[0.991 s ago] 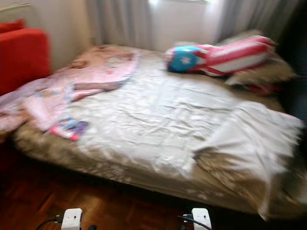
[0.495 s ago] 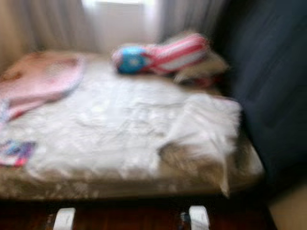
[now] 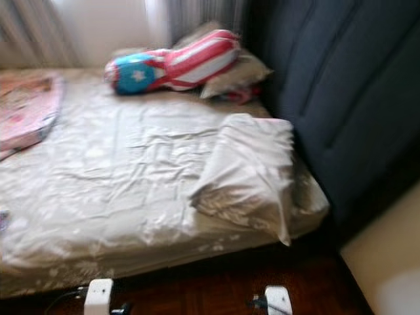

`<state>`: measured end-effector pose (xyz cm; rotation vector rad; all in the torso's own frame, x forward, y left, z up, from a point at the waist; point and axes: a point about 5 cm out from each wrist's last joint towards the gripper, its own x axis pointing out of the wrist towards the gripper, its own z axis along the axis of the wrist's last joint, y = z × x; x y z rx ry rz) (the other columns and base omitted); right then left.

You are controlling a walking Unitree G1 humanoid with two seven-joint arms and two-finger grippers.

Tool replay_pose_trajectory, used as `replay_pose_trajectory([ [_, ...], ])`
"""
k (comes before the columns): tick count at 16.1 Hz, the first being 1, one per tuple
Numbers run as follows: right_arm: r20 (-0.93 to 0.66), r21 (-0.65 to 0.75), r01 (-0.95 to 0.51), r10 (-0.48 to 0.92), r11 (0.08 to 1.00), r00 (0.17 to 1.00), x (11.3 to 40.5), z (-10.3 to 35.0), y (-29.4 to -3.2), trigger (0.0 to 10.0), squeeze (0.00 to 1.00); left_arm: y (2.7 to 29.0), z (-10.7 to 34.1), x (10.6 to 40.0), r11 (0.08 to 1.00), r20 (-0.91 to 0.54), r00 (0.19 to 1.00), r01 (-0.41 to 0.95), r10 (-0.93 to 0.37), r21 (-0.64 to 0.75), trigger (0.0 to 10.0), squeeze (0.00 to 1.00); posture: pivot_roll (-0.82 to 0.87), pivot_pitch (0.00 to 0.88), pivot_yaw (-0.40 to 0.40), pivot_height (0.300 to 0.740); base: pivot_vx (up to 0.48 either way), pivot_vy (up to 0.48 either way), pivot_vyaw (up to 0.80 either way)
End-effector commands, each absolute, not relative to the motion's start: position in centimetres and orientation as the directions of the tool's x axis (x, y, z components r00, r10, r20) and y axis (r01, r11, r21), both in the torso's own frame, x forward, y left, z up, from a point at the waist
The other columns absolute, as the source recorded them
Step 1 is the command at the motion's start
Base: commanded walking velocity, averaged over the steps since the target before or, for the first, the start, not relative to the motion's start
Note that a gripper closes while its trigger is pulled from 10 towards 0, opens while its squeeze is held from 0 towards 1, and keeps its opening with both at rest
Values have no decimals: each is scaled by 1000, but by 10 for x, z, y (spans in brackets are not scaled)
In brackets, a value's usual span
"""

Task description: Clean up the room

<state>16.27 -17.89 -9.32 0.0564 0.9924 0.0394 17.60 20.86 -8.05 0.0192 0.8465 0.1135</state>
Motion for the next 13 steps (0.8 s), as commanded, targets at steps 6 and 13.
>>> replay_pose_trajectory([
  [6,-833,67,-7,60,998,550,161,-94,-177,10000,0,208,-85,167,994,-770,629,-88,102,60,10000,0,20,0,-42,731,190,0,0],
  [13,-837,62,-8,56,998,545,159,-94,-178,10000,0,209,-87,162,995,-779,620,-77,96,61,10000,0,16,0,-42,731,349,0,-196],
])
